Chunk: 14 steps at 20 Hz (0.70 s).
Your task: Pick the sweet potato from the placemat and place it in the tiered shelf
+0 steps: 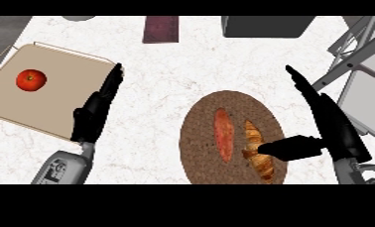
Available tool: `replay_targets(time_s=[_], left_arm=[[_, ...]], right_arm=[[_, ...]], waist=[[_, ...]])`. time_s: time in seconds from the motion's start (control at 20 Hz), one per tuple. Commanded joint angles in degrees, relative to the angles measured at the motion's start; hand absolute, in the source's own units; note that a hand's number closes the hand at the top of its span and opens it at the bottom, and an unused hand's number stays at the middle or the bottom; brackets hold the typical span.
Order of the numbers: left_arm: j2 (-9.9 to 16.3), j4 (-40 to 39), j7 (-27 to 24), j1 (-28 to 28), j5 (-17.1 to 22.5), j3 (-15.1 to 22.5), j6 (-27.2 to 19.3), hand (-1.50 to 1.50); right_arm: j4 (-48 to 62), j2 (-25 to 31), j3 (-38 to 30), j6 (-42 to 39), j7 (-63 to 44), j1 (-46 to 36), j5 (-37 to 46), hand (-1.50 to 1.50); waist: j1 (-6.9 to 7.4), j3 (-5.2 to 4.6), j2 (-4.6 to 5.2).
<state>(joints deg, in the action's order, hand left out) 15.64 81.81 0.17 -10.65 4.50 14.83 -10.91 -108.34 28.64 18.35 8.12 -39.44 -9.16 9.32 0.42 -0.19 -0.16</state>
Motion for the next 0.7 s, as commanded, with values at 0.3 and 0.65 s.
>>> replay_targets(time_s=[0.3,0.65], left_arm=[[-1.9,-1.6,-0.2,-1.0,-1.7,-0.3,0.0,0.0],[-0.8,3.0,3.0,0.3,-0.9,-2.6,3.1,0.0]], right_arm=[[-8.5,-0.2,8.6,-14.9,-32.8,-14.9,2.5,-1.5],[-5.2,-8.2,10.7,-14.8,-34.5,-17.2,8.3,-1.5]], waist=[[-0.19,0.08,0.05],[-0.1,0.15,0.05]])
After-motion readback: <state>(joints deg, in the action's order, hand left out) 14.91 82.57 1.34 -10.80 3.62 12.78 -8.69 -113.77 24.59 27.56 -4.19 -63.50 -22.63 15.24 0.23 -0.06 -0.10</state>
